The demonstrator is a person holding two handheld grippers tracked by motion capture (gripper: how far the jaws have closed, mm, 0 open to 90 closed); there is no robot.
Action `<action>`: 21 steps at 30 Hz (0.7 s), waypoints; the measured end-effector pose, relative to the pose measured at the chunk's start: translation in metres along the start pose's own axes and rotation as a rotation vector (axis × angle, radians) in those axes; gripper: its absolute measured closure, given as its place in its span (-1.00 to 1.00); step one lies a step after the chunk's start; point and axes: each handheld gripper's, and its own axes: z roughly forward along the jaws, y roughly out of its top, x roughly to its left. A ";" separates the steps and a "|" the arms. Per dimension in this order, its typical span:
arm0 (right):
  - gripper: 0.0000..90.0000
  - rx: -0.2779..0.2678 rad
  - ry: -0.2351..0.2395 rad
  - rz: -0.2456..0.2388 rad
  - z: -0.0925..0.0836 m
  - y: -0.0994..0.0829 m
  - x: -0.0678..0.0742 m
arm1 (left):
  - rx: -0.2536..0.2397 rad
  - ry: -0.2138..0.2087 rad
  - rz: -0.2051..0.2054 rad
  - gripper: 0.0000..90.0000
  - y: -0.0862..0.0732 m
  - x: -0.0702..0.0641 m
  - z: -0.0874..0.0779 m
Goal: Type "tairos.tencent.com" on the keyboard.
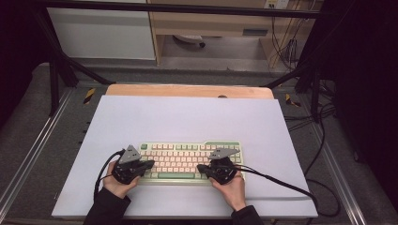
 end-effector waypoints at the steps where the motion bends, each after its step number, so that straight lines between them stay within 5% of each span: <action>1: 1.00 0.000 -0.001 -0.002 0.000 0.000 0.000 | 0.000 0.000 0.000 1.00 0.000 0.000 0.000; 11: 1.00 0.004 -0.004 -0.010 0.001 -0.001 0.000 | -0.002 0.002 0.001 1.00 0.000 0.000 -0.001; 21: 1.00 -0.024 -0.038 -0.033 -0.017 0.005 -0.003 | -0.008 -0.001 0.002 1.00 0.001 -0.001 -0.002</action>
